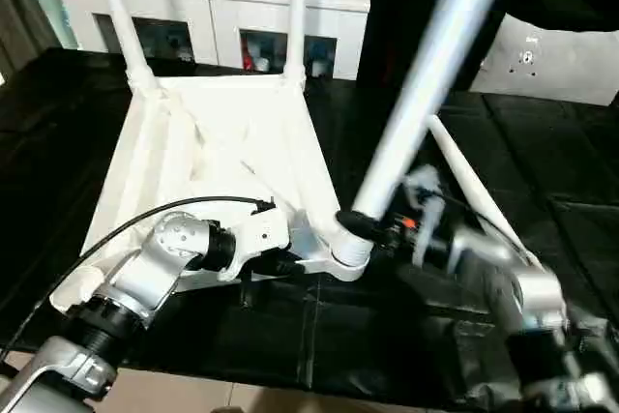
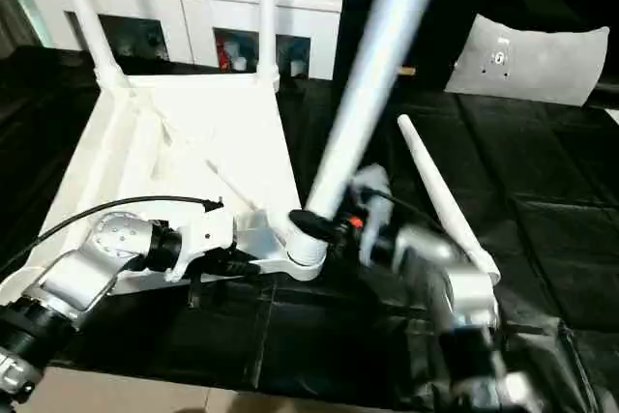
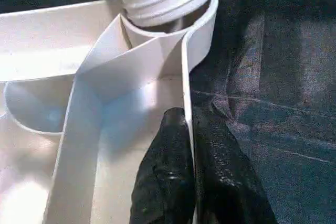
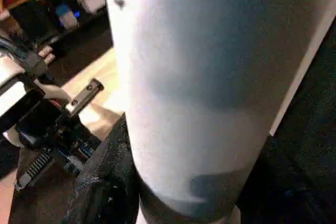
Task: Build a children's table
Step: Insert table leg to table base
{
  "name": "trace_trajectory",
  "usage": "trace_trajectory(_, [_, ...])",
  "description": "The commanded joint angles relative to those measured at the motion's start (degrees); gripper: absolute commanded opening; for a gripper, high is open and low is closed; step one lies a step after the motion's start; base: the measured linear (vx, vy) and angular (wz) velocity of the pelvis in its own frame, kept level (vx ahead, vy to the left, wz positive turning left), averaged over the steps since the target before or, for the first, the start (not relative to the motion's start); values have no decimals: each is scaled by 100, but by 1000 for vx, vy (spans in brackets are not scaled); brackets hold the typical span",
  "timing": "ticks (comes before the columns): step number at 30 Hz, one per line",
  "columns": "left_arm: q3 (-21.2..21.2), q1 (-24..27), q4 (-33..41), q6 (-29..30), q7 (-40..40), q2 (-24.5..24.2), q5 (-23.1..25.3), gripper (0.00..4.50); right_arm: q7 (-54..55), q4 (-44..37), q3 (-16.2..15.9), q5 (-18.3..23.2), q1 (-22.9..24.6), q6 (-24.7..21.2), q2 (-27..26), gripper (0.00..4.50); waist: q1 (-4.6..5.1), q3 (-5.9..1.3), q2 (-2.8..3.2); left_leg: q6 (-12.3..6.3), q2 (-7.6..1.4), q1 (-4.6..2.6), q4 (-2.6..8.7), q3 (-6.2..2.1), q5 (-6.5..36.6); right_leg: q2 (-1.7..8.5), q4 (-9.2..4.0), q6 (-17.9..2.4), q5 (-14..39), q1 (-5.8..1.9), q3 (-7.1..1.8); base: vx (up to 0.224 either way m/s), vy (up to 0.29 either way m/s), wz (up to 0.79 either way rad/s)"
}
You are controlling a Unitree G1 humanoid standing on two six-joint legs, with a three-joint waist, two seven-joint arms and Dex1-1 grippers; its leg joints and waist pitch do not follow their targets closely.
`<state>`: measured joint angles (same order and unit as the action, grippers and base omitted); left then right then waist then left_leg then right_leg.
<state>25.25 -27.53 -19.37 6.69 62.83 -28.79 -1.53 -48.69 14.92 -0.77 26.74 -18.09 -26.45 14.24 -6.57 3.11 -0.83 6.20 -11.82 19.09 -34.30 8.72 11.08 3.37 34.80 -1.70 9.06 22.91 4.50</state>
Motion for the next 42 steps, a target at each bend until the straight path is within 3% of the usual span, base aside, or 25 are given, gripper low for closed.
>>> trace_trajectory(1, [-12, -95, -86, -66, -19, -7, 89, 0, 50, 139, -41, -147, 280, -10, 70, 191, 31, -346, 46, -52, -50, 8, 416, 18, 1520, 411, -612, -343, 2978, -247, -205, 0, 0, 0])
trace_trajectory(3, [-24, -110, -126, -79, -12, 4, 95, 0, 54, 108, -45, -181, 333, 89, 64, 191, 32, -357, 58, -69, -31, 0, 399, 16, 1562, 421, -645, -259, 3218, -242, -185, 0, 0, 0])
trace_trajectory(4, [-23, -127, -153, -93, -11, 6, 106, 0, 23, 88, -205, -380, 399, 323, 143, 191, 28, -357, 56, -78, -30, -8, 395, 18, 1555, 420, -651, -252, 3235, -235, -181, 0, 0, 0])
trace_trajectory(5, [-26, -140, -182, -110, -8, 9, 120, 0, -5, 88, -320, -527, 443, 503, 195, 191, 17, -369, 107, -72, -35, 1, 393, 15, 1508, 428, -649, -257, 3158, -240, -183, 0, 0, 0])
trace_trajectory(7, [-31, -169, -245, -146, -3, 26, 151, 0, 20, 223, -621, -941, 501, 863, 315, 191, 31, -361, 97, -89, -35, 16, 406, 10, 1522, 408, -640, -266, 3084, -249, -161, 0, 0, 0])
trace_trajectory(9, [-29, -190, -285, -181, 8, 38, 190, 0, 60, 462, -866, -1305, 489, 1142, 393, 191, 50, -339, 108, -92, -19, -2, 398, 10, 1675, 408, -687, -190, 3371, -236, -123, 0, 0, 0])
trace_trajectory(10, [-30, -193, -292, -184, 11, 41, 194, 0, 60, 494, -884, -1339, 484, 1171, 392, 191, 65, -329, 146, -102, -23, -65, 389, -1, 1867, 427, -756, -148, 3636, -208, -80, 0, 0, 0])
trace_trajectory(13, [-34, -192, -301, -194, 19, 42, 195, 0, 77, 576, -1006, -1499, 437, 1257, 425, 191, 110, -321, 120, -114, -33, -86, 409, -36, 2082, 432, -802, -116, 3658, -246, -8, 0, 0, 0])
trace_trajectory(15, [-33, -180, -276, -192, 29, 28, 197, 0, 31, 601, -1146, -1616, 380, 1266, 481, 191, 192, -287, 141, -102, -32, -157, 412, -66, 2462, 421, -877, -4, 3883, -225, 86, 0, 0, 0])
trace_trajectory(16, [-33, -156, -241, -194, 47, 8, 200, 0, -60, 639, -1300, -1705, 323, 1256, 549, 191, 226, -278, 110, -107, -36, -181, 409, -72, 2564, 418, -912, 29, 3952, -227, 127, 0, 0, 0])
trace_trajectory(18, [-23, -108, -180, -224, 115, -35, 207, 0, -240, 867, -1558, -1859, 199, 1276, 625, 191, 308, -280, 171, -111, -68, -233, 403, -118, 2903, 440, -980, 101, 3873, -285, 300, 0, 0, 0])
trace_trajectory(19, [-20, -96, -158, -226, 132, -45, 207, 0, -274, 916, -1606, -1890, 174, 1283, 633, 191, 330, -249, 154, -123, -87, -235, 423, -126, 2989, 447, -1004, 113, 3829, -286, 334, 0, 0, 0])
trace_trajectory(20, [-17, -85, -137, -226, 145, -54, 207, 0, -298, 952, -1641, -1913, 157, 1288, 638, 191, 375, -241, 209, -102, -140, -264, 457, -167, 3278, 459, -988, 83, 3651, -320, 410, 0, 0, 0])
trace_trajectory(21, [-2, -70, -74, -215, 180, -81, 213, 0, -355, 1027, -1744, -1994, 113, 1321, 632, 191, 436, -195, 173, -81, -183, -236, 508, -199, 3489, 475, -970, 52, 3515, -353, 414, 0, 0, 0])
trace_trajectory(23, [6, -67, -46, -210, 199, -95, 222, 0, -389, 1074, -1800, -2045, 89, 1352, 619, 191, 453, -215, 176, -46, -176, -221, 515, -215, 3493, 528, -909, -43, 3366, -380, 366, 0, 0, 0])
trace_trajectory(24, [12, -67, -10, -203, 236, -117, 224, 0, -449, 1091, -1861, -2063, 76, 1336, 601, 191, 462, -157, 136, -50, -144, -206, 515, -209, 3407, 547, -931, -38, 3531, -347, 352, 0, 0, 0])
trace_trajectory(27, [14, -182, 70, -241, 431, -213, 212, 0, -665, 963, -2053, -2041, 108, 1225, 589, 191, 487, -77, 67, -71, -100, -171, 515, -207, 3199, 568, -961, 14, 3763, -323, 331, 0, 0, 0])
trace_trajectory(29, [-1, -319, 51, -289, 567, -269, 209, 0, -770, 883, -2111, -1977, 139, 1176, 585, 191, 506, 53, -3, -106, -88, -114, 566, -223, 3149, 551, -973, 70, 3855, -294, 310, 0, 0, 0])
trace_trajectory(30, [-22, -387, 42, -282, 630, -286, 187, 0, -798, 857, -2119, -1945, 145, 1154, 578, 191, 494, 27, 17, -106, -77, -164, 555, -223, 3133, 573, -994, 96, 3919, -300, 295, 0, 0, 0])
trace_trajectory(31, [-36, -431, 37, -274, 670, -296, 171, 0, -814, 843, -2123, -1925, 148, 1142, 572, 191, 490, 14, 14, -110, -85, -146, 563, -233, 3058, 585, -966, 57, 3827, -320, 279, 0, 0, 0])
trace_trajectory(32, [-68, -536, -8, -278, 731, -318, 147, 0, -861, 801, -2139, -1906, 159, 1143, 580, 191, 479, 65, -8, -129, -114, -23, 620, -253, 2818, 600, -879, -41, 3507, -363, 216, 0, 0, 0])
trace_trajectory(34, [-110, -685, -64, -291, 836, -389, 122, 0, -922, 720, -2146, -1890, 177, 1126, 592, 191, 460, 132, -27, -145, -117, -32, 644, -239, 2770, 585, -860, -163, 3405, -314, 165, 0, 0, 0])
trace_trajectory(42, [-232, -846, -212, -213, 882, -578, 186, 0, -894, 739, -2063, -1917, 48, 1156, 490, 191, 438, 241, -48, -126, -142, 1, 685, -241, 2510, 606, -774, -435, 3147, -339, 79, 0, 0, 0])
